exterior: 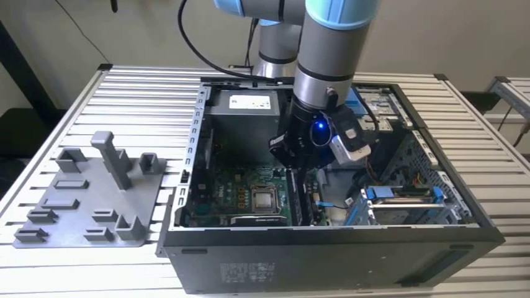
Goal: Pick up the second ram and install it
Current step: 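Press down the second ram until it locks into place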
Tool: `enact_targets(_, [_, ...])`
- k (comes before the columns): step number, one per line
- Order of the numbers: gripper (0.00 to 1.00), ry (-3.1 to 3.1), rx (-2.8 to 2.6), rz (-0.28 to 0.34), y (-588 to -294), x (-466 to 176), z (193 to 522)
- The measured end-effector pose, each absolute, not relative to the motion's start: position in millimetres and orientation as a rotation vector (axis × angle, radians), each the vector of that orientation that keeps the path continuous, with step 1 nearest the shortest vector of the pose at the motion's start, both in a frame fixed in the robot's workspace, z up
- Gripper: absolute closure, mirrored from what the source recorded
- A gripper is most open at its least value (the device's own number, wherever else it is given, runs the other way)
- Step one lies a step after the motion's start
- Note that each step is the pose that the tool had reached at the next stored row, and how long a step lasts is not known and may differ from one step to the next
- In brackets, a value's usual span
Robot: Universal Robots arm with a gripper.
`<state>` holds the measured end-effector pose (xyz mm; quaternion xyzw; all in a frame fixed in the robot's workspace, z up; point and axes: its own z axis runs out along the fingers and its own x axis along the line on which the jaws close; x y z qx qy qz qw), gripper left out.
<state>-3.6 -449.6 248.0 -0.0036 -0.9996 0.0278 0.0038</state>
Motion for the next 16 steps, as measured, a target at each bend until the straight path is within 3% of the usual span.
enact_targets(16, [0.89, -3.131, 0.168, 0.097, -449.6, -3.6, 248.0])
